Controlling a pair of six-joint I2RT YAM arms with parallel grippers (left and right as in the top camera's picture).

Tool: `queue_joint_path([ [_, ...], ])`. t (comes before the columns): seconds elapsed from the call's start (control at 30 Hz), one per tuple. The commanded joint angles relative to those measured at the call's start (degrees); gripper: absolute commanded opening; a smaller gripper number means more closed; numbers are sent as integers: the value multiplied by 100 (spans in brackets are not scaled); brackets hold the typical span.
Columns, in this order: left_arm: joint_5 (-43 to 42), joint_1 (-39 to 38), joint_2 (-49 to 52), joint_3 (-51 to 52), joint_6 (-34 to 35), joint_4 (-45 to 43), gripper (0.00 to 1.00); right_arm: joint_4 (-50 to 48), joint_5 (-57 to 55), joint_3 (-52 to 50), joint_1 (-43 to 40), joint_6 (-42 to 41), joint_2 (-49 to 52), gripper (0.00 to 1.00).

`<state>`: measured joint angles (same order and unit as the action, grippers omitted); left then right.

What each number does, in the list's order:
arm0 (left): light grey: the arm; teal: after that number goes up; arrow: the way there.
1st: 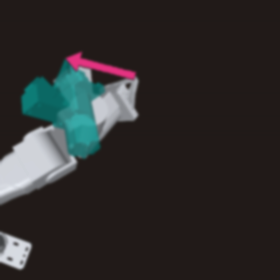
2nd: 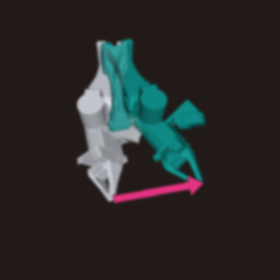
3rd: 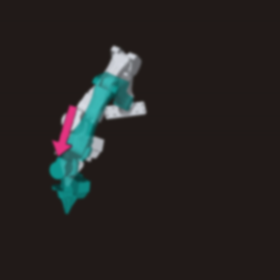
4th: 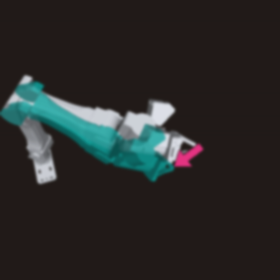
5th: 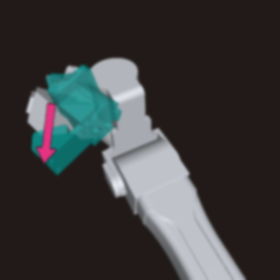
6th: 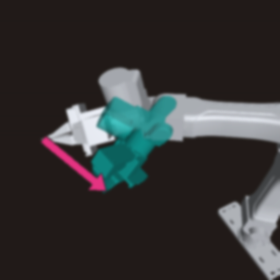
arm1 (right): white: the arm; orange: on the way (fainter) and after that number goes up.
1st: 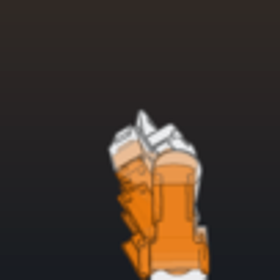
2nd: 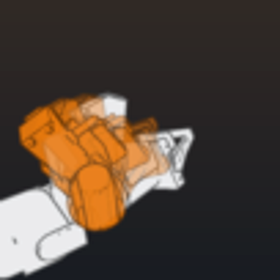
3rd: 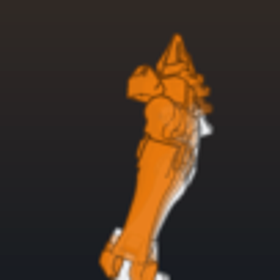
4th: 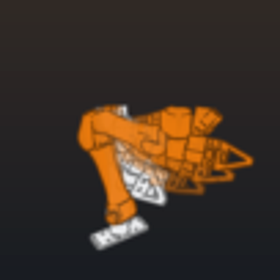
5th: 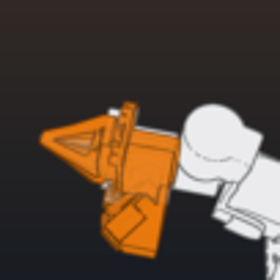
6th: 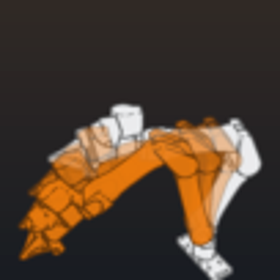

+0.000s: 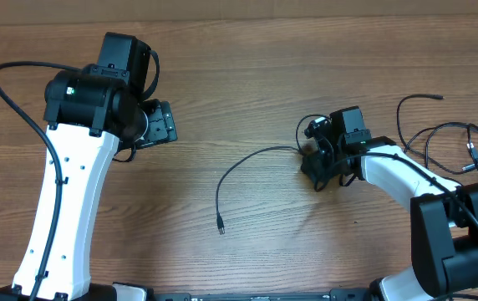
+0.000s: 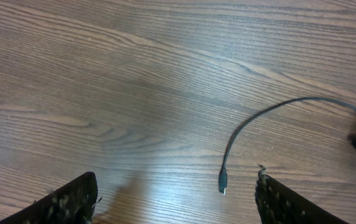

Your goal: Untangle cables

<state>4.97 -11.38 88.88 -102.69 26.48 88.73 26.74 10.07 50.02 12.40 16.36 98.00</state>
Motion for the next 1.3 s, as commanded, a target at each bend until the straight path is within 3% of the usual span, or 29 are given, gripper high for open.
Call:
queue_joint_path([
  [0.0, -11, 11, -50, -96, 28, 0, 81, 17, 46, -109, 7, -308, 17, 46],
  [0.1, -11, 11, -50, -96, 28, 0, 81, 42, 48, -109, 7, -313, 17, 30],
  [0.4, -11, 11, -50, -96, 31, -4, 81, 160, 48, -107, 7, -601, 17, 19],
  [0.57, -11, 11, -50, -96, 31, -9, 81, 205, 111, -79, 7, -1086, 17, 4],
  [0.8, -11, 11, -50, -96, 31, -7, 81, 647, 369, 297, 7, -1176, -24, 4],
  [1.07, -11, 11, -50, -96, 31, -4, 80, 1528, 326, 1521, 0, -1261, -341, 4],
  [1.27, -11, 11, -50, -96, 31, -2, 80, 2382, -831, 2988, -146, -1998, -621, 4],
])
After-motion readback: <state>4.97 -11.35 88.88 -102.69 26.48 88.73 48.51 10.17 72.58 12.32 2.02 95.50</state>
